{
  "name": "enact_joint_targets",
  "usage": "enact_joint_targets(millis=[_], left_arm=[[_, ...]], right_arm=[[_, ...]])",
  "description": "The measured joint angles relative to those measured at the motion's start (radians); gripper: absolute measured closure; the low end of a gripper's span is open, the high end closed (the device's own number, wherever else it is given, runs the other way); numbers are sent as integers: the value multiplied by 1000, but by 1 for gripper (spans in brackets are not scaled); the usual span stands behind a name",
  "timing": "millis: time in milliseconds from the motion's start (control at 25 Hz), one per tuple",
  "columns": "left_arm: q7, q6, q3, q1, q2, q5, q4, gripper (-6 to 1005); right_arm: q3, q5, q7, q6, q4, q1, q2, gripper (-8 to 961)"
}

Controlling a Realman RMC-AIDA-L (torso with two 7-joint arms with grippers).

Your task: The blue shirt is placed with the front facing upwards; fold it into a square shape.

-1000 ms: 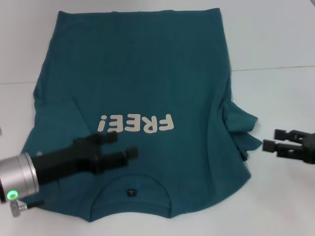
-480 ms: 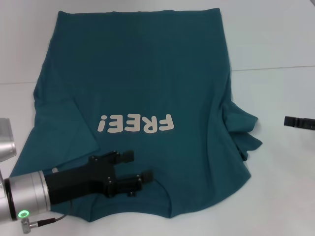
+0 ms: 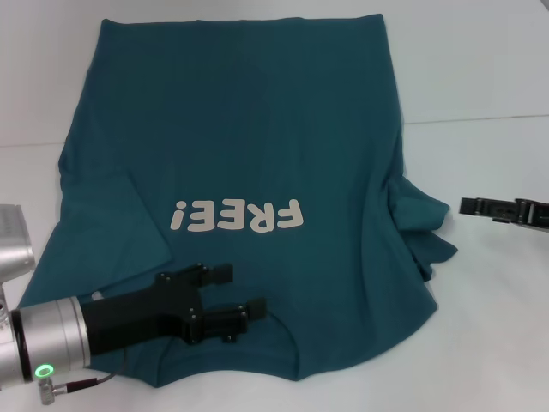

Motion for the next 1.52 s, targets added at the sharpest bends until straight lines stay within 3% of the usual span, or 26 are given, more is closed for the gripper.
enact_joint_targets(millis=[360,1200,1520], left_arm=[[0,-29,0,-3,-1,6,-1,80],[0,-38,0,-17,2,16,-1,79],[0,-39,0,-17,2,15,0,79]], right_arm=[[-5,7,-50,64,45,43,30,37],[-24,4,-51,151,131,78,35,41],[-45,7,-51,222,160,100,47,49]])
